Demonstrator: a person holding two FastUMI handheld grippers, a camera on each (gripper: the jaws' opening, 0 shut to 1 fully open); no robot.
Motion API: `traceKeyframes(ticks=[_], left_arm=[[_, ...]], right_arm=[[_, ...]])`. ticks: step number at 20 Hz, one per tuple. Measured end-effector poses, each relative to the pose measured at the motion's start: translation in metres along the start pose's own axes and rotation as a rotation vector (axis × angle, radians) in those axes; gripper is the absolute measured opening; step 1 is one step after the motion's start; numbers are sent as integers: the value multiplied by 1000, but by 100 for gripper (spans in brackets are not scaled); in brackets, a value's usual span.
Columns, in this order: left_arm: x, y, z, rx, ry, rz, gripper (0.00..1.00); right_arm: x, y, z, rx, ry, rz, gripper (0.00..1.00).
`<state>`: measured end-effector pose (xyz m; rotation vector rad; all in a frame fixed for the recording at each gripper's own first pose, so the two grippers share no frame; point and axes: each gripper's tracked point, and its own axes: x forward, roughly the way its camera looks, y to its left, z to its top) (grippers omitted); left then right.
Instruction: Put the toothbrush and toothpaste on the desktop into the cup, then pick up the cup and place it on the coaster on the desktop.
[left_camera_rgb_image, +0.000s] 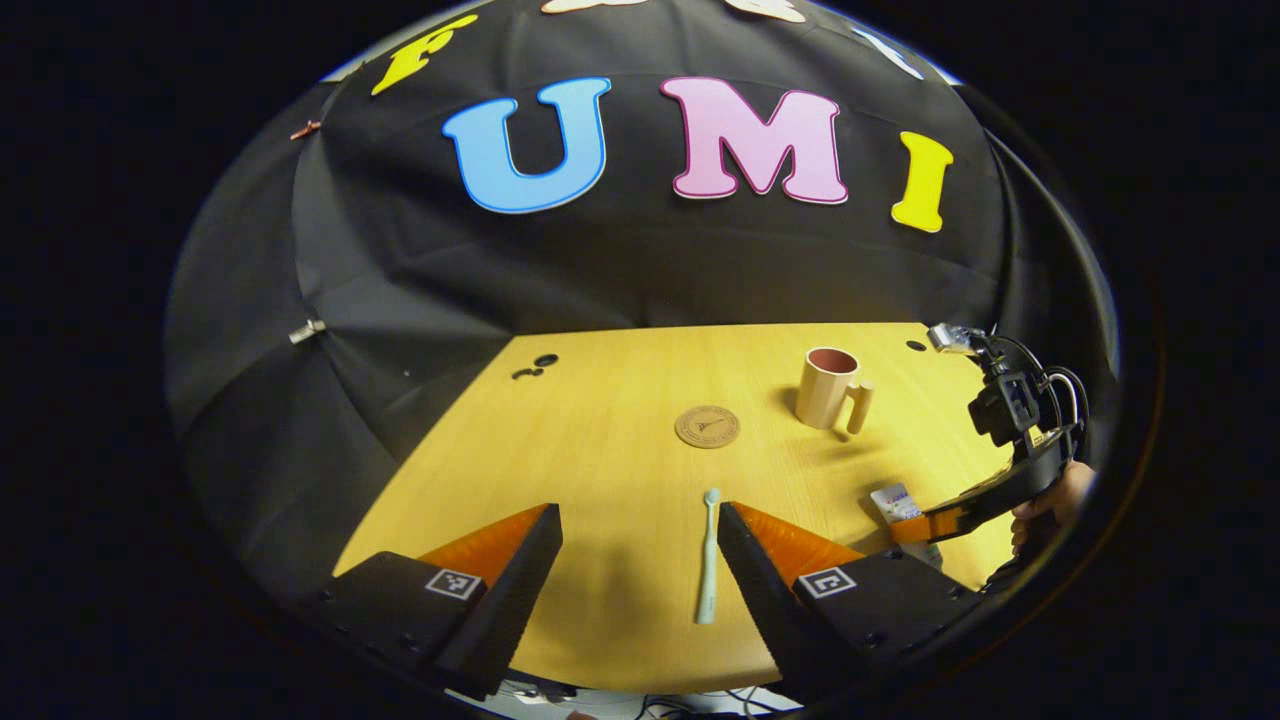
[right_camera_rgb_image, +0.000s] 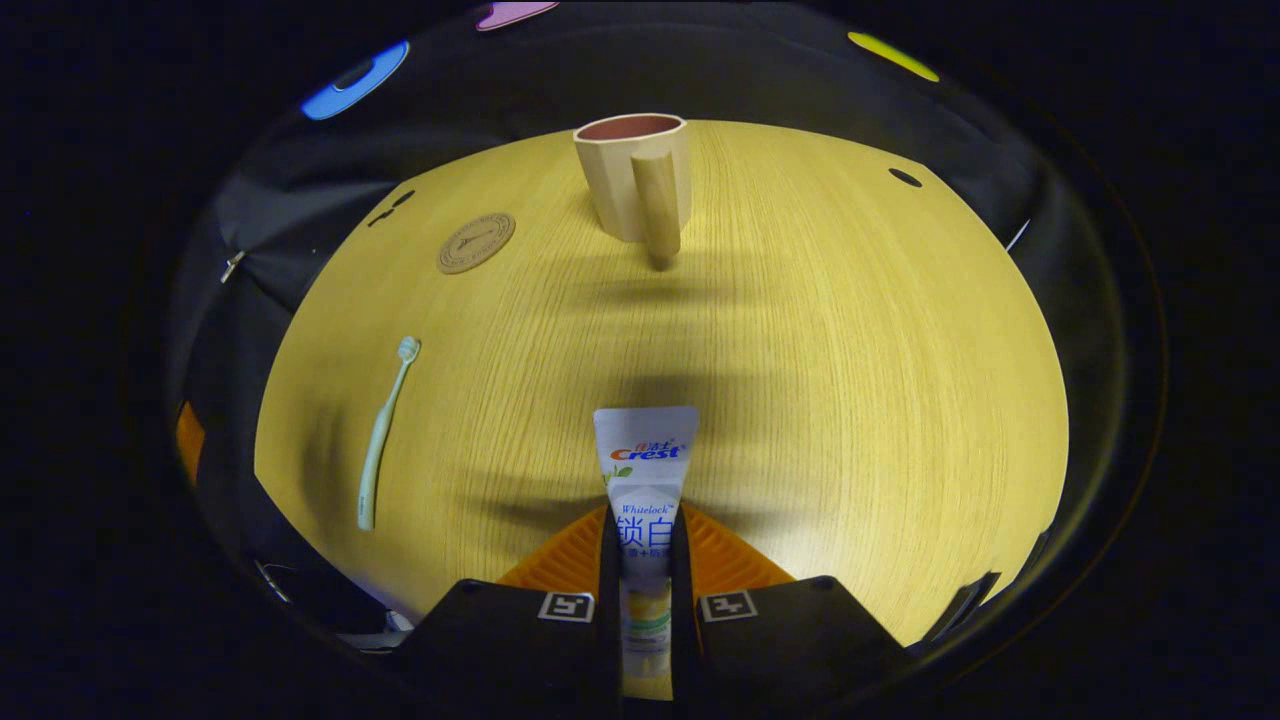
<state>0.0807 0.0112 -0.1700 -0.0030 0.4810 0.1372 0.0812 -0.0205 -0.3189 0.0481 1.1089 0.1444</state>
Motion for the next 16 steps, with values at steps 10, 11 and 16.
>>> traceKeyframes(ticks=[10, 11, 16], left_arm=[[94, -52, -56, -20, 256, -134, 93], [97, -53, -60, -35, 279, -136, 92], [113, -51, -81, -56, 378, -100, 77]], right_arm=[[-44, -36, 21, 20, -56, 63, 23], [-46, -41, 23, 27, -61, 65, 23], [-46, -53, 27, 18, -71, 86, 23]])
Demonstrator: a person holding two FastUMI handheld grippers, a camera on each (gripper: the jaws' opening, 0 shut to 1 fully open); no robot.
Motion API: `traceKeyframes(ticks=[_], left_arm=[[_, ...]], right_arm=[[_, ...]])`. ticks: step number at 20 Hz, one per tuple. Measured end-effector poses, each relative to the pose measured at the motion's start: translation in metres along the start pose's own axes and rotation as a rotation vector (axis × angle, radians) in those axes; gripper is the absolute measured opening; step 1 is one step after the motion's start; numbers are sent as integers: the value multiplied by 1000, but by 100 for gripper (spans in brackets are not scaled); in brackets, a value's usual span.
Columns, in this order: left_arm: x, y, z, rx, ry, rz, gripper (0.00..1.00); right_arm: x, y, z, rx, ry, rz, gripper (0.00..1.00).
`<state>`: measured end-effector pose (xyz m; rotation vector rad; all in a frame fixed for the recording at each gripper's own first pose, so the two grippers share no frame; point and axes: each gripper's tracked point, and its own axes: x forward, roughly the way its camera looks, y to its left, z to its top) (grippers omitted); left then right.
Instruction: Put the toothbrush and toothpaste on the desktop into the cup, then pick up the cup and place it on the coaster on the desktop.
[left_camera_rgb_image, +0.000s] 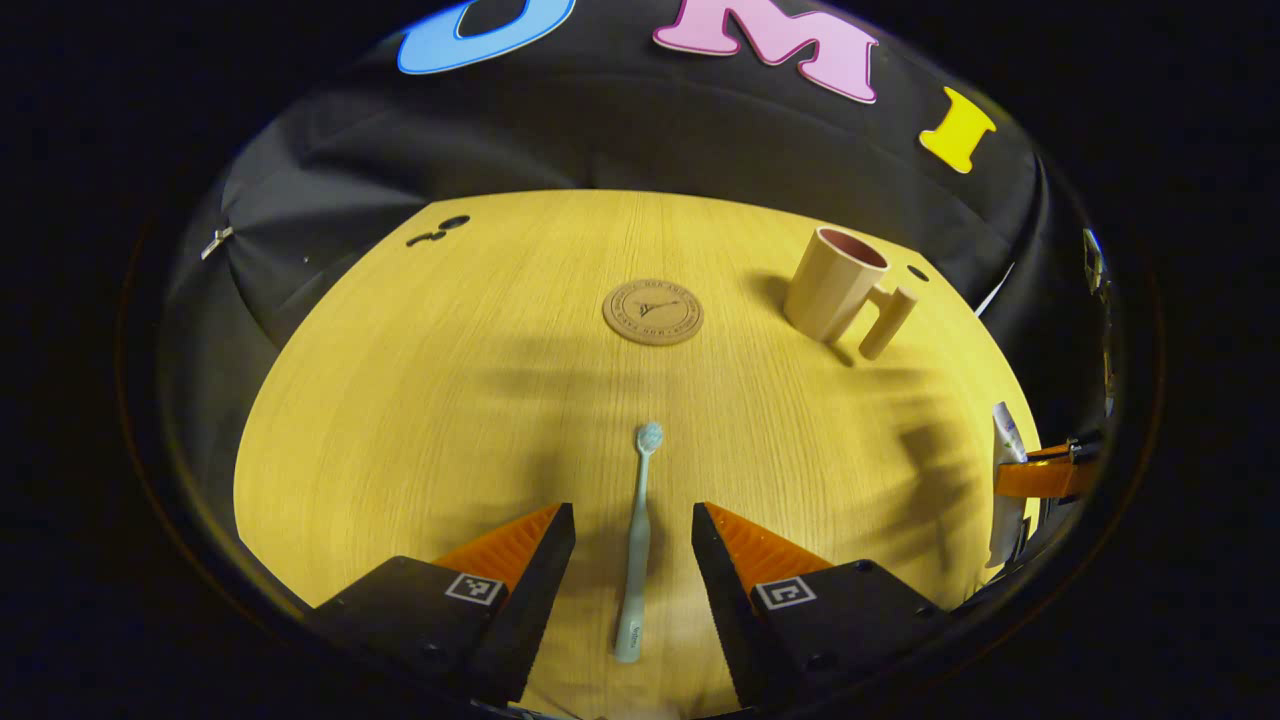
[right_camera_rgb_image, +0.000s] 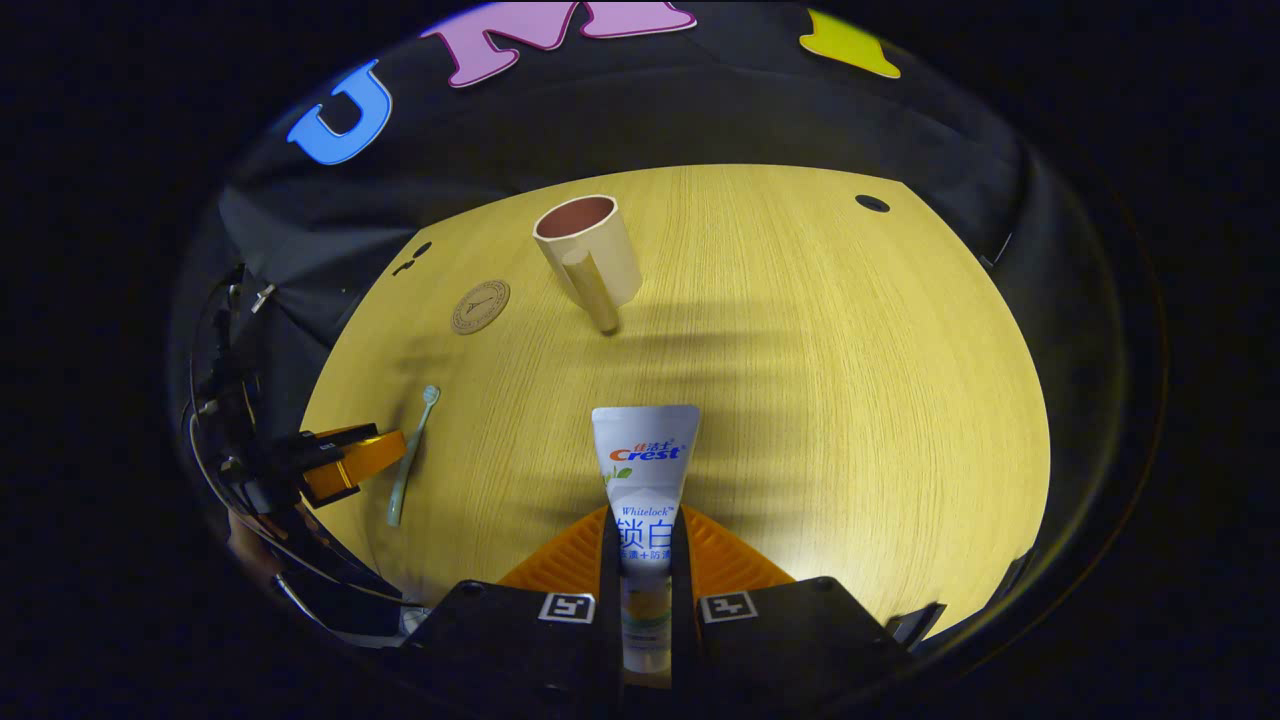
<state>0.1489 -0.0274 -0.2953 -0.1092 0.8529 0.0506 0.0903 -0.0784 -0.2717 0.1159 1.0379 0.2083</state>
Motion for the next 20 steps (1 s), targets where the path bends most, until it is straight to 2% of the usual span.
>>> traceKeyframes(ticks=[2, 3, 4, 7, 8, 11, 12, 14, 15, 20], left_arm=[[5, -2, -7, 14, 31, 10, 77], [8, -1, -10, 30, 43, 18, 85], [9, -1, -13, 43, 53, 22, 77], [14, -3, -26, 55, 99, 36, 74], [18, -7, -24, 56, 96, 15, 74], [17, -3, -23, 72, 111, 21, 50], [17, -2, -25, 78, 126, 18, 48], [18, 0, -24, 78, 140, 19, 34], [18, 0, -23, 81, 147, 14, 20], [15, 0, -23, 128, 182, -16, 11]], right_arm=[[1, 0, -2, -2, 14, 15, 23], [1, 1, -2, -4, 18, 24, 23], [1, 2, -3, -6, 22, 33, 23], [2, 6, -3, -16, 24, 51, 23], [1, 8, -4, -20, 24, 54, 23], [3, 11, -6, -40, 29, 58, 23], [2, 12, -7, -49, 27, 56, 23], [1, 16, -9, -61, 23, 55, 23], [2, 18, -9, -58, 18, 53, 23], [-5, 25, -3, -31, -13, 52, 23]])
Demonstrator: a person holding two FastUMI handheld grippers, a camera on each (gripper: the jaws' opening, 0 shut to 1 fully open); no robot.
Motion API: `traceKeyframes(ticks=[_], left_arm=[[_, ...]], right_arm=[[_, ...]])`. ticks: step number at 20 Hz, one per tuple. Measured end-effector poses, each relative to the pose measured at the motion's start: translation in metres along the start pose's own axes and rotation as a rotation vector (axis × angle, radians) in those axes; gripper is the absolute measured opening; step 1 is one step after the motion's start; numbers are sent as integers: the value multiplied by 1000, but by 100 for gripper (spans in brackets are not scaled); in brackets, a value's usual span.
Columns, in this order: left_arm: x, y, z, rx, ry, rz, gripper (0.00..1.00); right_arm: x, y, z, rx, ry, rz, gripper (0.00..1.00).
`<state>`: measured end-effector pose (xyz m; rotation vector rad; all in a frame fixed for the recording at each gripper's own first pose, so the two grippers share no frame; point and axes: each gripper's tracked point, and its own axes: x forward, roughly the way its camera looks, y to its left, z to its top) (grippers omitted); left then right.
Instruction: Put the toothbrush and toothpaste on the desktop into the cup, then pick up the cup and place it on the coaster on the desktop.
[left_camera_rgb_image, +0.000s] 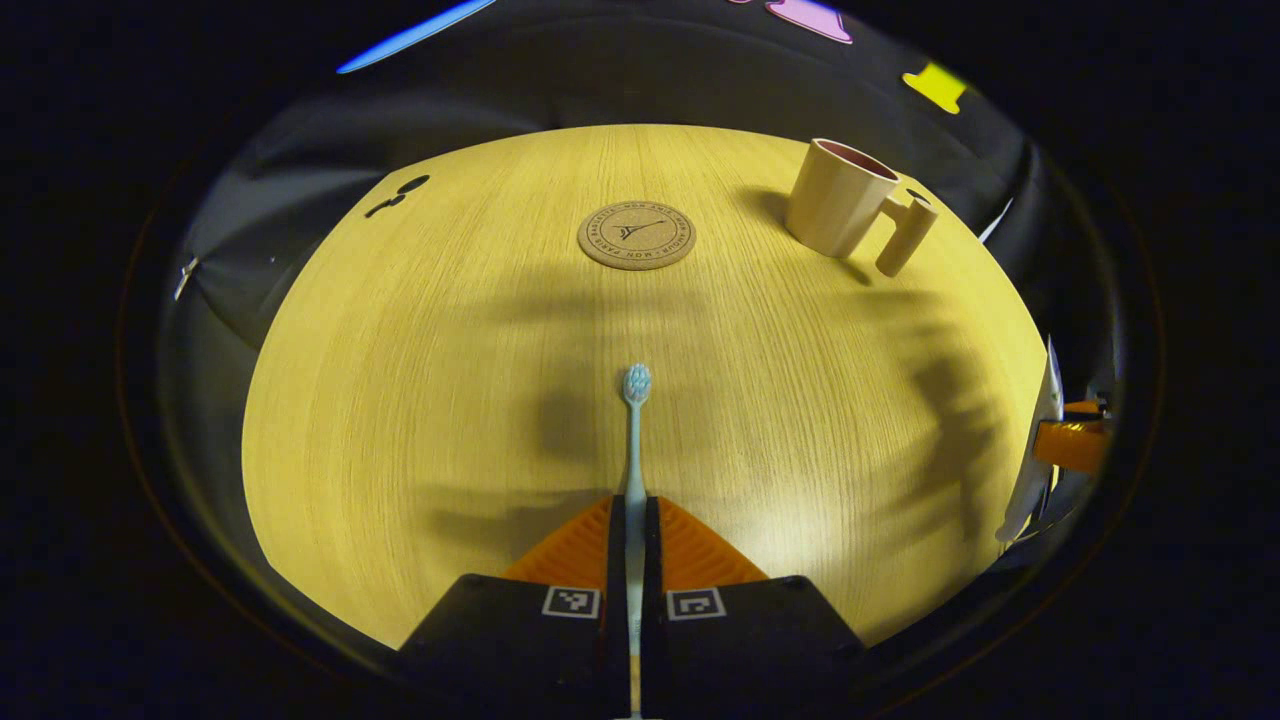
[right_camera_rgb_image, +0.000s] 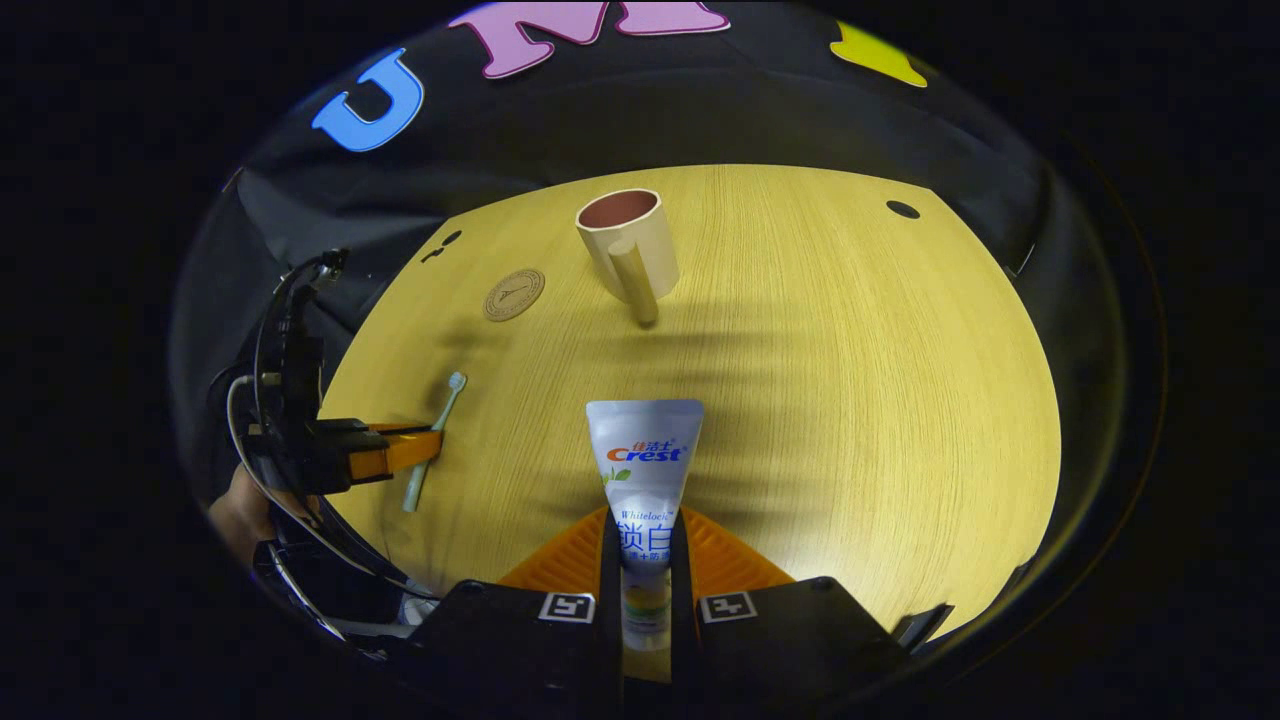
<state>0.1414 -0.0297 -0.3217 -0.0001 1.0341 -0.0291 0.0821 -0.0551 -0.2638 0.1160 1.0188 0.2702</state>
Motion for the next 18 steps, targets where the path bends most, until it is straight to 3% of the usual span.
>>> traceKeyframes(ticks=[6, 10, 18], left_arm=[[-2, -4, -1, -16, -26, -30, 7], [-8, -11, -2, -33, -74, -42, 7], [-46, -29, 28, -71, -251, -99, 6]], right_arm=[[-11, 0, 37, 4, -75, -10, 23], [-21, 6, 84, -86, -180, -31, 23], [-35, 38, 188, -184, -436, 9, 23]])
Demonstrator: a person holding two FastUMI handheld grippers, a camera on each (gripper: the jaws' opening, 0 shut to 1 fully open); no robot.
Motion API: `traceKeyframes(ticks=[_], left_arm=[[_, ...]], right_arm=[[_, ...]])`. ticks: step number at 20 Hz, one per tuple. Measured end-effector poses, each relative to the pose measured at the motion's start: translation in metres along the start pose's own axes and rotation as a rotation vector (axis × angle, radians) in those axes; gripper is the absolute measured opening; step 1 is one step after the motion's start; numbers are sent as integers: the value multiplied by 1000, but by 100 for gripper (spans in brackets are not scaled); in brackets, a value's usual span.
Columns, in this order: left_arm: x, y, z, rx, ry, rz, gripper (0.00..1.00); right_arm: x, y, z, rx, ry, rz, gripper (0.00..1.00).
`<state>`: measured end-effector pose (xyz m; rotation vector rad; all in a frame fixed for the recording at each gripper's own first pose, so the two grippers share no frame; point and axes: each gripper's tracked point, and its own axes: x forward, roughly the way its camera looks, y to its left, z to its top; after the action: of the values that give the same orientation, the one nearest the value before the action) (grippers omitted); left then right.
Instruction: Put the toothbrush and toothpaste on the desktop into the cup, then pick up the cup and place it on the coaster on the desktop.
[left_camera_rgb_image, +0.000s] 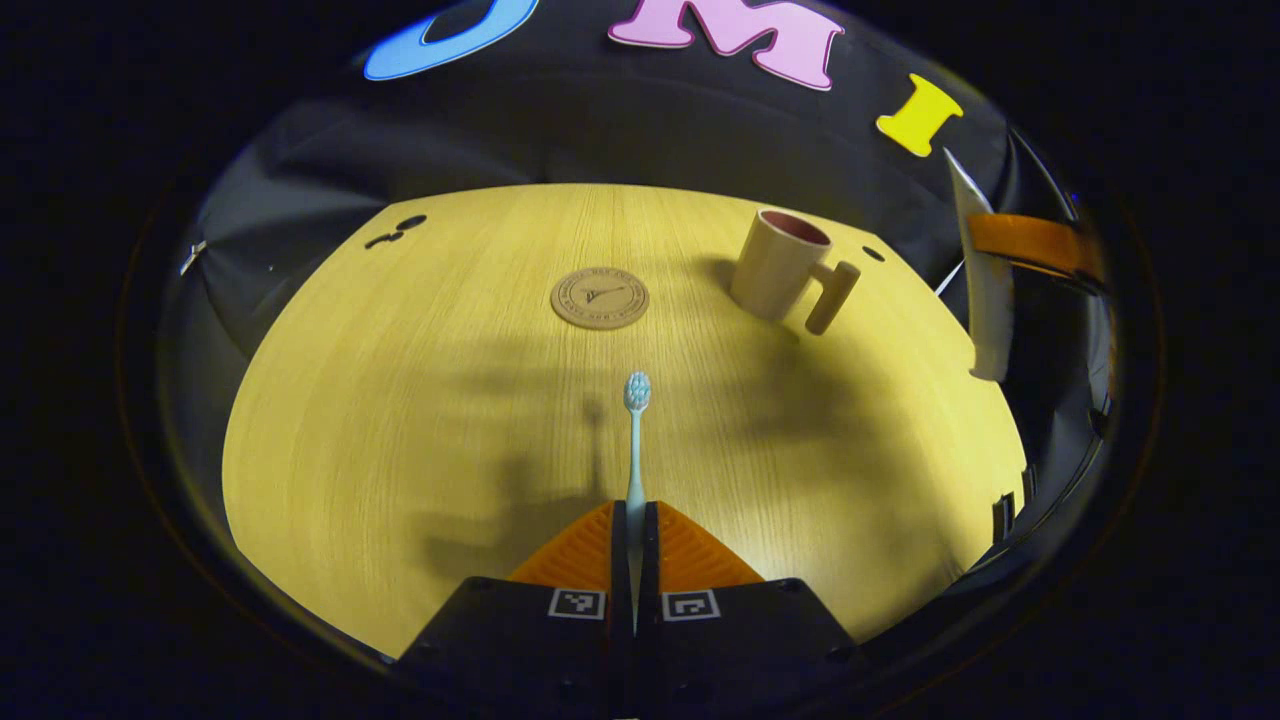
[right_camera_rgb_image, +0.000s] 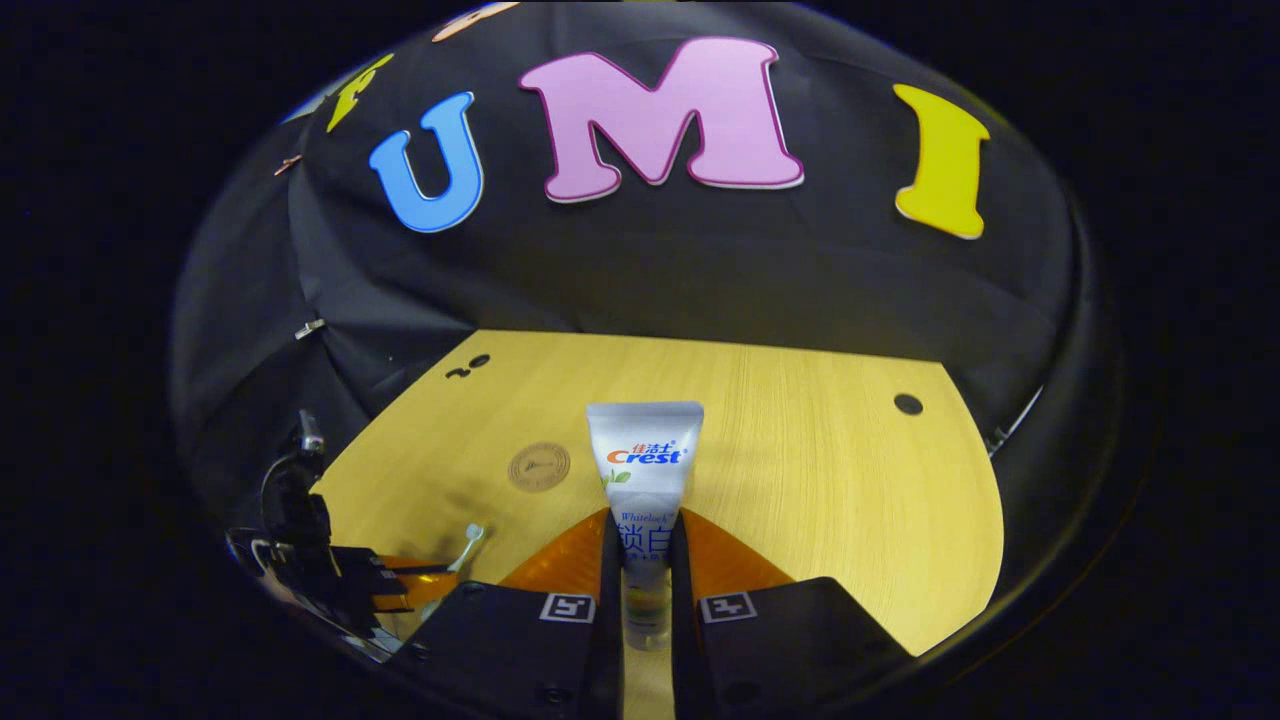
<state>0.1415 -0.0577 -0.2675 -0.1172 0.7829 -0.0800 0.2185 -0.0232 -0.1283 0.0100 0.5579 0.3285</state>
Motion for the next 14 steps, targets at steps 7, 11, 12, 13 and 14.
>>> traceKeyframes(ticks=[7, 11, 12, 13, 14], left_arm=[[-41, 0, 64, -87, -214, -19, 7], [-62, 4, 87, -123, -260, -6, 7], [-67, 4, 91, -128, -267, -5, 6], [-70, 6, 96, -132, -278, -1, 7], [-68, 7, 101, -137, -285, 0, 7]], right_arm=[[57, 7, 58, 1, -142, 16, 23], [91, 3, 64, 2, -171, 11, 23], [98, 0, 64, 15, -176, 6, 23], [104, -2, 64, 24, -184, 1, 23], [111, -5, 67, 28, -196, -4, 23]])
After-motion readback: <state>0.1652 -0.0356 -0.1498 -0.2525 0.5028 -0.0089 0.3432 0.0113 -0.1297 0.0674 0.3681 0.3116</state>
